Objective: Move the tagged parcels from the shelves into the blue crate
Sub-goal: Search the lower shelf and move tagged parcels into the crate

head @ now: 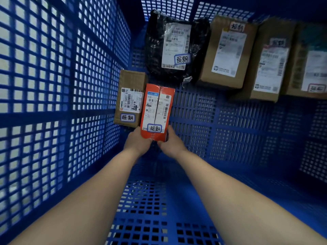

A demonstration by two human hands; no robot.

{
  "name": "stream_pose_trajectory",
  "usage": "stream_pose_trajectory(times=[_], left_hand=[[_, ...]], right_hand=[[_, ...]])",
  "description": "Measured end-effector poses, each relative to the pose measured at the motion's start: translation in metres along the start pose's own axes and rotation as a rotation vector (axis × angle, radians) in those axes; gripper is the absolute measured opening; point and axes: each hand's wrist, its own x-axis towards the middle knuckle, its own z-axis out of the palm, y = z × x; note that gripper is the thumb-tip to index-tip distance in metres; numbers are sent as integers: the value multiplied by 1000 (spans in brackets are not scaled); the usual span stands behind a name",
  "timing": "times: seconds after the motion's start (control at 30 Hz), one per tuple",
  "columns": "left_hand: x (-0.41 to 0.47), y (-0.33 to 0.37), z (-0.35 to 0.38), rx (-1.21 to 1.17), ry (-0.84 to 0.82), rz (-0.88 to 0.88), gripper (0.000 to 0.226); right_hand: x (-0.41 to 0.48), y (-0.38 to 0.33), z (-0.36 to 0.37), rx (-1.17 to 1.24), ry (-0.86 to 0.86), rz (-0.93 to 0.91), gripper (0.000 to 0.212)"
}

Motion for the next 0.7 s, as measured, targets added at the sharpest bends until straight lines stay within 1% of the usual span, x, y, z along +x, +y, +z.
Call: stream_pose_trajectory(times=[0.1, 0.2, 0.23, 0.3, 0.37, 0.53, 0.7], left_hand=[[-16, 9, -10, 200, 27, 16, 31], [-39, 21, -22, 351, 51, 99, 38], [-48, 27, -27, 404, 64, 133, 39], [-68, 42, -36, 496, 104, 188, 37], [-89, 61, -46, 572, 131, 245, 33], [-151, 116, -77, 790, 147, 379, 36], [-226, 173, -106, 986, 256, 541, 25]], right_hand=[[-20, -9, -12, -186, 26, -32, 60], [-51, -25, -31, -489, 61, -110, 73], [-63, -32, -38, -566, 67, -127, 76], [-89, -45, -52, -670, 95, -162, 77], [-115, -59, -67, -721, 150, -193, 72], [-186, -100, -105, -789, 231, -211, 62], [-264, -137, -139, -847, 308, -221, 53]])
